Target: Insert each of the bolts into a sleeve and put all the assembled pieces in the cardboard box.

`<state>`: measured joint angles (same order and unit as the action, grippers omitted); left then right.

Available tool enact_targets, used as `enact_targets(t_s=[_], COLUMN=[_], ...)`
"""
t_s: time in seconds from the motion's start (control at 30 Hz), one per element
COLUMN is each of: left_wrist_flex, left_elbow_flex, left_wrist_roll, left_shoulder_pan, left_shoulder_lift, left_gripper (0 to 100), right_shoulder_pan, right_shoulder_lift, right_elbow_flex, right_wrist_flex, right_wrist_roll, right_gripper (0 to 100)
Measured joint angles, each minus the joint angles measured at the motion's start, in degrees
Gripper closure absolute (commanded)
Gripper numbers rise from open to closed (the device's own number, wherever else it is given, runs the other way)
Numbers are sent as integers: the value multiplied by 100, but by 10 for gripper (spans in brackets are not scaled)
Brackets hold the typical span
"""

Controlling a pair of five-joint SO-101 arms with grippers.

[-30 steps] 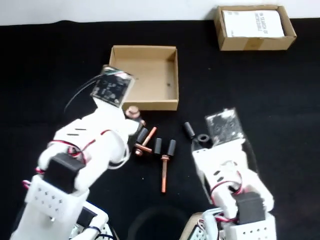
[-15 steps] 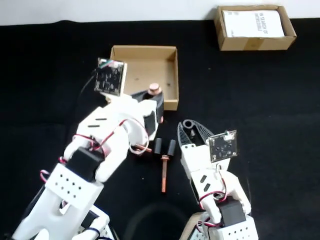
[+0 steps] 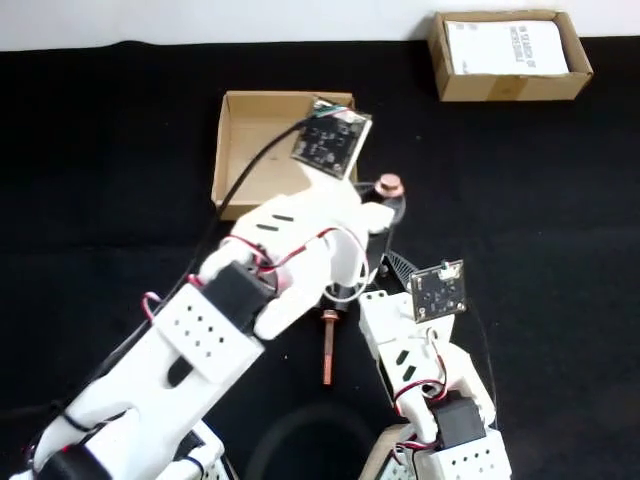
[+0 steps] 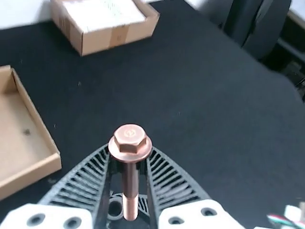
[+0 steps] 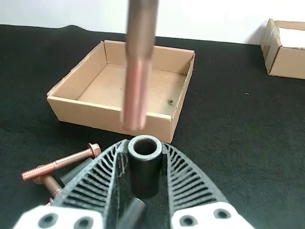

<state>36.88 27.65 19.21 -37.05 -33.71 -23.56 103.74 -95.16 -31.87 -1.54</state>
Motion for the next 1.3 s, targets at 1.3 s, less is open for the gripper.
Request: enact_targets(t_s=[1.3], left_wrist_flex=[-422], left_elbow_flex=[167], left_wrist_roll=[-229], left_shoulder_pan=[97], left_shoulder_lift=[765], left_gripper=[992], right_shoulder_pan=[0], right_shoulder_lift=[0], right_elbow_flex=[0], right_wrist_flex=[0], right_wrist_roll=[0], right_gripper=[991])
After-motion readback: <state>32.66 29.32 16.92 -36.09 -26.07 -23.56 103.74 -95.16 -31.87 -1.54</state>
